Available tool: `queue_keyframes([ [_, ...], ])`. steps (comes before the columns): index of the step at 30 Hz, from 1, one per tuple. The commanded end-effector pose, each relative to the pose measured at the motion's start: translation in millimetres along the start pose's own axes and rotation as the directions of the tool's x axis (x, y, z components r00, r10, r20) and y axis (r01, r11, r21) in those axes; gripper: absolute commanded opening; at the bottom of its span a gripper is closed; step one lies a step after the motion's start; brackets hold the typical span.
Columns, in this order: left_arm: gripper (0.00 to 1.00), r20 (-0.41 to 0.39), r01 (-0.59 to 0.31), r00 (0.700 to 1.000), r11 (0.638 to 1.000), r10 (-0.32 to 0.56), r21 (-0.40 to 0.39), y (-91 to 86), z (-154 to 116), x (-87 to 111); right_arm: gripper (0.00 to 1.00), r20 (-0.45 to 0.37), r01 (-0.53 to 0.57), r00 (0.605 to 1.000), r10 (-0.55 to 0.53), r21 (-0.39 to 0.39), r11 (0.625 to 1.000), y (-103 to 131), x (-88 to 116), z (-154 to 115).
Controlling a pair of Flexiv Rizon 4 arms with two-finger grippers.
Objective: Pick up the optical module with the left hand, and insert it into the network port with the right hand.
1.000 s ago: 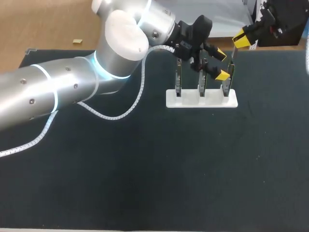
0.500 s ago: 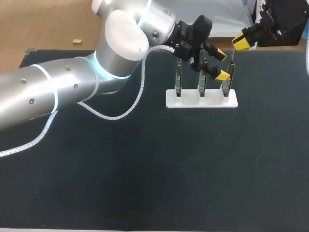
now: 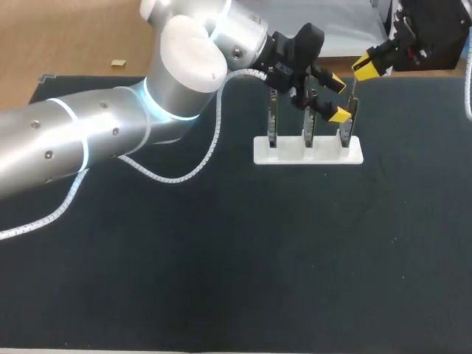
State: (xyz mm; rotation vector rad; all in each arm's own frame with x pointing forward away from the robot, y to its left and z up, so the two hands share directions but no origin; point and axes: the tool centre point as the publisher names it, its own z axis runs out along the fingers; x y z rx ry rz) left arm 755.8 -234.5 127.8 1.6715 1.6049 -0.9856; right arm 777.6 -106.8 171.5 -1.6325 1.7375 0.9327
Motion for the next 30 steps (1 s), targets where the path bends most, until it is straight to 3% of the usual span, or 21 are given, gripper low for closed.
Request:
queue_keyframes([
  [1, 1.0, -0.005, 0.002, 1.0, 1.0, -0.002, 0.002, 1.2, 0, -0.9, 0.0, -0.004, 0.001, 1.0, -0.001, 0.001, 1.0, 1, 0, 1],
  [30, 1.0, -0.005, 0.002, 1.0, 1.0, -0.002, 0.002, 1.2, 0, -0.9, 0.0, -0.016, -0.031, 0.999, 0.031, -0.006, 0.999, -3, 11, 10],
])
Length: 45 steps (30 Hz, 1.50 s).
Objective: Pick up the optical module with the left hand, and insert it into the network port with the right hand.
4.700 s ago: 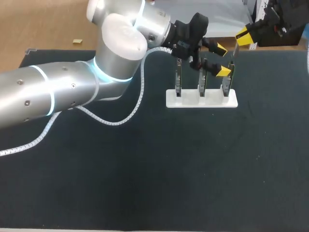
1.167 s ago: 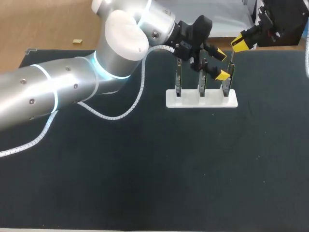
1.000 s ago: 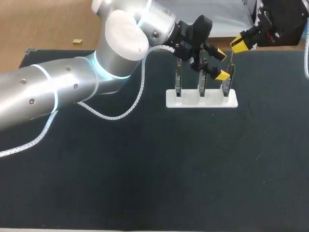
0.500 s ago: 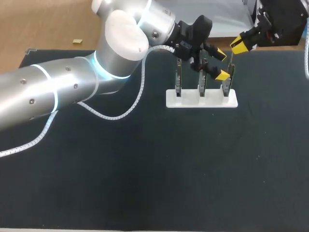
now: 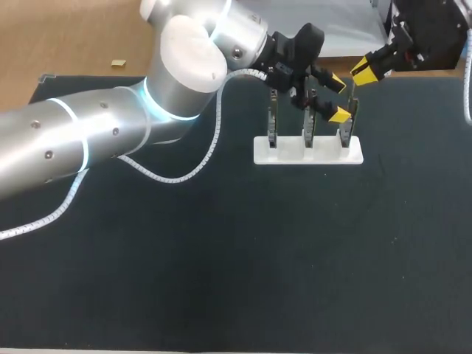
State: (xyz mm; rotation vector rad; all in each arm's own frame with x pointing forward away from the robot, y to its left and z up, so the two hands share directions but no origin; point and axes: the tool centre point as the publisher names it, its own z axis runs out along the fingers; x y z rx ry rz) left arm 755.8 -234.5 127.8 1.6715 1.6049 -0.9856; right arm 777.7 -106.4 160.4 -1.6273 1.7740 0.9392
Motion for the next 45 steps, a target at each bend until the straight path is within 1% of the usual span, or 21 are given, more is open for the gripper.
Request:
queue_keyframes([
  [1, 1.0, -0.005, 0.002, 1.0, 1.0, -0.002, 0.002, 1.2, 0, -0.9, 0.0, 0.0, -0.006, 1.0, 0.006, -0.002, 1.0, -2, 2, 3],
  [19, 1.0, -0.005, 0.002, 1.0, 1.0, -0.002, 0.002, 1.2, 0, -0.9, 0.0, 0.0, -0.015, 1.0, 0.015, -0.007, 1.0, -3, 5, 6],
  [20, 1.0, -0.005, 0.002, 1.0, 1.0, -0.002, 0.002, 1.2, 0, -0.9, 0.36, 0.001, -0.014, 1.0, 0.014, -0.008, 1.0, -2, 5, 6],
  [21, 1.0, -0.005, 0.002, 1.0, 1.0, -0.002, 0.002, 1.2, 0, -0.9, 1.0, 0.005, -0.015, 1.0, 0.015, -0.008, 1.0, -2, 5, 6],
  [28, 1.0, -0.005, 0.002, 1.0, 1.0, -0.002, 0.002, 1.2, 0, -0.9, 1.0, 0.025, -0.011, 1.0, 0.012, -0.014, 1.0, 0, 4, 3],
  [38, 1.0, -0.005, 0.002, 1.0, 1.0, -0.002, 0.002, 1.2, 0, -0.9, 1.0, 0.086, 0.001, 0.996, 0.002, -0.038, 0.999, 3, -3, -6],
  [43, 1.0, -0.005, 0.002, 1.0, 1.0, -0.002, 0.002, 1.2, 0, -0.9, 1.0, 0.084, 0.007, 0.996, -0.004, -0.038, 0.999, 3, -4, -7],
  [44, 1.0, -0.005, 0.002, 1.0, 1.0, -0.002, 0.002, 1.2, 0, -0.9, 0.62, 0.088, 0.008, 0.996, -0.005, -0.035, 0.999, 3, -4, -6],
  [45, 1.0, -0.005, 0.002, 1.0, 1.0, -0.002, 0.002, 1.2, 0, -0.9, 0.27, 0.09, 0.009, 0.996, -0.006, -0.034, 0.999, 3, -4, -6],
])
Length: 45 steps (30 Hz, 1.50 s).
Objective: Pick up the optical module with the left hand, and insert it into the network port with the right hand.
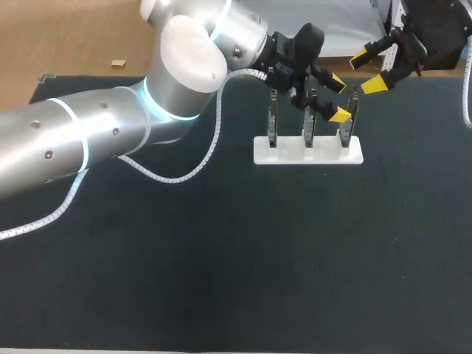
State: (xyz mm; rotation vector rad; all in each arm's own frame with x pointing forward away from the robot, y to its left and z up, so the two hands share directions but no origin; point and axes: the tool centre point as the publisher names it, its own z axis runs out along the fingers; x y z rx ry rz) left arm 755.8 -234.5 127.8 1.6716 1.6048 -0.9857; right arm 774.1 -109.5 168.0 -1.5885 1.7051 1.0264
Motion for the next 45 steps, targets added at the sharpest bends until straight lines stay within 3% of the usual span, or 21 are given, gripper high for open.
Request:
queue_keyframes([
  [1, 1.0, -0.005, 0.002, 1.0, 1.0, -0.002, 0.002, 1.1, 0, -0.8, 0.0, 0.006, 0.004, 1.0, -0.004, 0.001, 1.0, -1, -1, 1],
  [45, 1.0, -0.005, 0.002, 1.0, 1.0, -0.002, 0.002, 1.1, 0, -0.8, 0.0, -0.023, -0.022, 0.999, 0.022, 0.003, 1.0, -15, 7, 15],
])
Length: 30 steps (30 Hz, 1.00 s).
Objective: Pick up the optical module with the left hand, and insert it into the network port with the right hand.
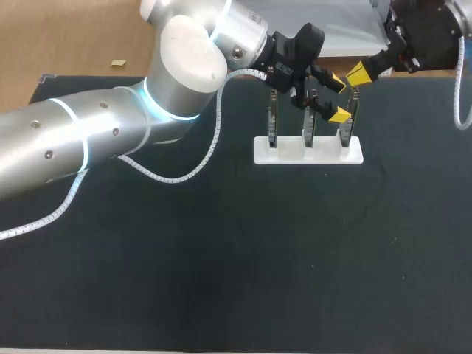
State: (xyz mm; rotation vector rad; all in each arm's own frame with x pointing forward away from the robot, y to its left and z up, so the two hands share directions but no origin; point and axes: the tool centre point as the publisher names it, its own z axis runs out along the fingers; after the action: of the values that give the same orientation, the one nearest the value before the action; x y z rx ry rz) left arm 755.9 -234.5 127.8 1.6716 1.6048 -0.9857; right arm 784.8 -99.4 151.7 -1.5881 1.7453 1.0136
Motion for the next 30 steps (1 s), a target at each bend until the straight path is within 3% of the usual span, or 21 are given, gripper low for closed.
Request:
queue_keyframes([
  [1, 1.0, -0.005, 0.002, 1.0, 1.0, -0.002, 0.002, 1.1, 0, -0.9, 0.0, 0.003, 0.0, 1.0, 0.0, -0.003, 1.0, -2, 0, -2],
  [30, 1.0, -0.005, 0.002, 1.0, 1.0, -0.002, 0.002, 1.1, 0, -0.9, 0.0, -0.003, -0.023, 1.0, 0.023, -0.007, 1.0, -2, 10, -1],
])
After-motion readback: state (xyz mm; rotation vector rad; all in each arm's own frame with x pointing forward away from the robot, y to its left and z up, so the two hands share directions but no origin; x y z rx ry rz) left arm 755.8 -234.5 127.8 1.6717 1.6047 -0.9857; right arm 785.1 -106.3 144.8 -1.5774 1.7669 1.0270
